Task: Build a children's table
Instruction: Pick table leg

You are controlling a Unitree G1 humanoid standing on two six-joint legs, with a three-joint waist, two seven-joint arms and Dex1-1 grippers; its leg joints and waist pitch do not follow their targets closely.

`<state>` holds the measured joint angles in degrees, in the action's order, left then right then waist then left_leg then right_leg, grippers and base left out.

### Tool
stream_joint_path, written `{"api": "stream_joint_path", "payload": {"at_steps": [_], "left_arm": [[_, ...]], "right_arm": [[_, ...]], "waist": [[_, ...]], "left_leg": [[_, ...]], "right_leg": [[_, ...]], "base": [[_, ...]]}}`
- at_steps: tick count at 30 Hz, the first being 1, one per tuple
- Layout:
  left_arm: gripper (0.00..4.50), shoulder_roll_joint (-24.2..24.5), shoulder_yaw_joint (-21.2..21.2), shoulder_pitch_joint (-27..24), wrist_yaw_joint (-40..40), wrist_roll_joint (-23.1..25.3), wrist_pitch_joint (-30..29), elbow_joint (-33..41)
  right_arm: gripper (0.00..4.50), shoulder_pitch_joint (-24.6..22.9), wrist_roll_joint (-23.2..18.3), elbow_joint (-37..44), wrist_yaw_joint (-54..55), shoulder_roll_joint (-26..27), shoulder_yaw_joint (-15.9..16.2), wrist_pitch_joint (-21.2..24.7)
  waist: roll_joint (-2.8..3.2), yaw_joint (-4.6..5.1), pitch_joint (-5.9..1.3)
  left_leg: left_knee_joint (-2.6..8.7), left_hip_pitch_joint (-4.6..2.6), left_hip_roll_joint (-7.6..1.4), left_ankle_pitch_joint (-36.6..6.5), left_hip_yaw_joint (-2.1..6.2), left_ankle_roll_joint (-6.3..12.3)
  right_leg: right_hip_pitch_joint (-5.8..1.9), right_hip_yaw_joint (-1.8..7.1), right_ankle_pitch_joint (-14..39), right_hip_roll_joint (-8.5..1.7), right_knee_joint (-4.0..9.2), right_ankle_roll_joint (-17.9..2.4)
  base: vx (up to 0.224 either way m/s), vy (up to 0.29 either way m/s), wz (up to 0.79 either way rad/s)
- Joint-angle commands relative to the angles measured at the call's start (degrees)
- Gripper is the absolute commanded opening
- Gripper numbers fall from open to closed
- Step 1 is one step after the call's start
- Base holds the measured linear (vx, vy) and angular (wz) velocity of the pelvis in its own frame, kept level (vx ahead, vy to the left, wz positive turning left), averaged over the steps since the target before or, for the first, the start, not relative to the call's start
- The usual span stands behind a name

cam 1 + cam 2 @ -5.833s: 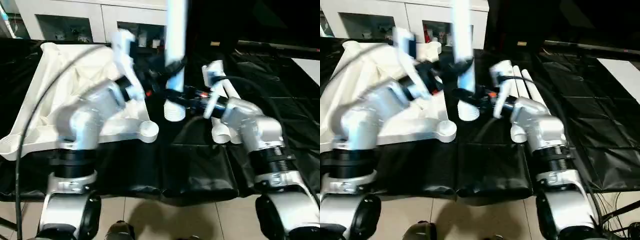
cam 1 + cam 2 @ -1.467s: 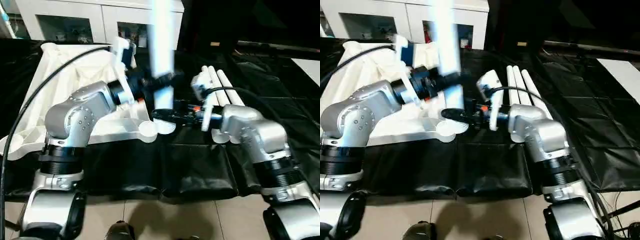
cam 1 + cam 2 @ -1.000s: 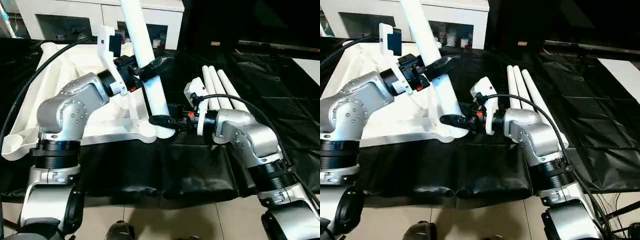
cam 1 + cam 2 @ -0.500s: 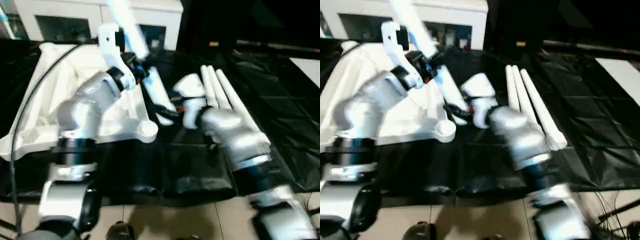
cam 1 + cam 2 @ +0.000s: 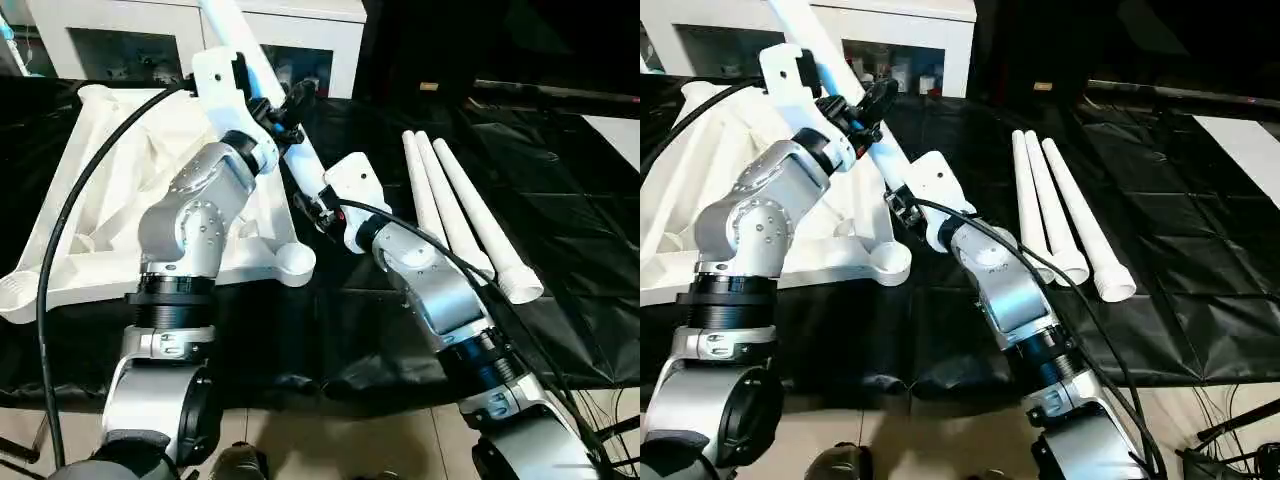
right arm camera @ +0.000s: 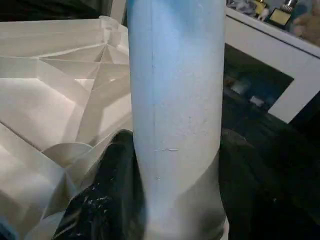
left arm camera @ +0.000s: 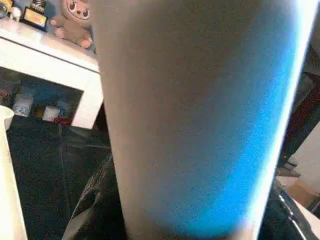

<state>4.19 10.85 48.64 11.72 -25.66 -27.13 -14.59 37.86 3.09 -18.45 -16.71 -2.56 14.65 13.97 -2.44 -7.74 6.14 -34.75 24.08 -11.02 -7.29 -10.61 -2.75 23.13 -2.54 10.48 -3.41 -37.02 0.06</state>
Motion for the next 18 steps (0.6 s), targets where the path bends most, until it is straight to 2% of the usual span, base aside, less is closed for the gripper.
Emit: {"api": "stream_joint_path", "payload": {"at_steps": [1, 3, 4, 5, 6, 7, 8, 9, 11, 15, 18], "left_arm": [[1.79, 0.89, 0.88, 0.65, -0.09, 0.56, 0.94, -1.32], [1.79, 1.62, 0.18, 0.77, 1.56, 0.48, 0.53, -1.16], [1.77, 2.93, -1.37, 0.68, 5.14, 0.08, -0.61, -0.33], [1.77, 3.28, -1.82, 0.62, 6.26, -0.1, -0.98, -0.02], [1.76, 4.07, -2.51, 0.49, 8.36, -0.69, -2.08, 0.63], [1.76, 4.56, -2.93, 0.41, 9.68, -1.07, -2.81, 1.05], [1.76, 5.67, -3.77, 0.28, 11.8, -1.2, -3.51, 1.6], [1.76, 7.19, -4.97, 0.05, 14.7, -1.41, -4.28, 2.34], [1.75, 7.77, -5.26, -0.04, 15.87, -1.83, -4.74, 2.72], [1.75, 11.19, -6.71, -0.35, 23.17, -5.53, -9.35, 5.16], [1.75, 12.12, -6.53, -0.23, 25.82, -7.42, -11.52, 6.22]], "right_arm": [[2.61, 1.26, -3.07, 1.55, -0.51, 0.72, -3.35, -2.42], [2.61, 1.07, -5.56, 2.14, -2.09, 1.37, -4.72, -1.84], [2.82, 1.19, -8.6, 2.51, -5.09, 1.61, -6.05, -0.58], [2.82, 1.27, -9.43, 2.56, -6.07, 1.6, -6.38, -0.08], [3.04, 1.69, -11.77, 2.77, -8.35, 1.27, -7.58, 1.52], [3.08, 1.98, -13.36, 2.85, -9.77, 1.05, -8.42, 2.54], [3.08, 2.74, -14.77, 2.71, -11.54, -0.01, -9.41, 3.93], [3.11, 3.71, -16.1, 2.32, -13.92, -1.67, -10.24, 5.29], [3.42, 4.1, -16.71, 2.24, -15.5, -2.64, -10.39, 6.05], [3.51, 5.75, -21.16, 2.36, -24.56, -7.42, -11.3, 12.51], [3.51, 6.01, -23.68, 3.16, -29.19, -9.66, -11.04, 15.71]], "waist": [[1.24, 0.53, -6.23], [1.25, 0.57, -6.23], [1.29, 0.67, -6.24], [1.27, 0.77, -6.27], [1.28, 0.99, -6.23], [1.44, 1.0, -6.24], [1.6, 1.01, -6.21], [1.52, 0.98, -6.24], [1.57, 0.91, -6.16], [1.44, 0.91, -6.26], [1.36, 0.84, -6.32]], "left_leg": [[4.19, -2.8, -1.99, -18.86, 1.39, -5.23], [4.17, -2.9, -1.97, -19.63, 1.36, -4.76], [4.2, -2.78, -1.88, -19.85, 1.42, -4.49], [4.26, -2.82, -1.93, -19.95, 1.48, -4.39], [4.23, -2.87, -1.96, -19.67, 1.41, -4.11], [4.25, -2.94, -2.07, -19.25, 1.41, -4.22], [4.24, -2.95, -2.05, -19.2, 1.39, -4.27], [4.23, -2.98, -2.02, -19.13, 1.37, -4.31], [4.31, -2.87, -2.07, -18.83, 1.31, -4.66], [4.03, -2.74, -1.89, -17.32, 1.15, -4.22], [3.92, -2.69, -1.92, -16.36, 1.1, -3.98]], "right_leg": [[-1.75, 2.37, 12.49, -4.37, 4.76, -7.35], [-1.7, 2.39, 12.61, -4.38, 4.8, -7.58], [-1.76, 2.37, 12.79, -4.34, 4.76, -7.46], [-1.79, 2.32, 12.95, -4.37, 4.75, -7.45], [-1.81, 2.31, 12.31, -4.26, 4.72, -7.87], [-1.72, 2.28, 11.69, -4.24, 4.59, -8.47], [-1.68, 2.29, 11.45, -4.24, 4.59, -8.74], [-1.79, 2.25, 11.16, -4.19, 4.5, -9.08], [-1.86, 2.25, 10.92, -4.23, 4.42, -9.42], [-2.23, 2.27, 10.06, -4.31, 4.3, -10.68], [-2.36, 2.23, 9.44, -4.36, 4.18, -11.51]], "base": [[0.0, 0.0, 0.0], [0.0, 0.0, 0.0], [0.0, 0.0, 0.0], [0.0, 0.0, 0.0], [0.0, 0.0, 0.0], [0.0, 0.0, 0.0], [0.0, 0.0, 0.0], [0.0, 0.0, 0.0], [0.0, 0.0, 0.0], [0.0, 0.0, 0.0], [0.0, 0.0, 0.0]]}}
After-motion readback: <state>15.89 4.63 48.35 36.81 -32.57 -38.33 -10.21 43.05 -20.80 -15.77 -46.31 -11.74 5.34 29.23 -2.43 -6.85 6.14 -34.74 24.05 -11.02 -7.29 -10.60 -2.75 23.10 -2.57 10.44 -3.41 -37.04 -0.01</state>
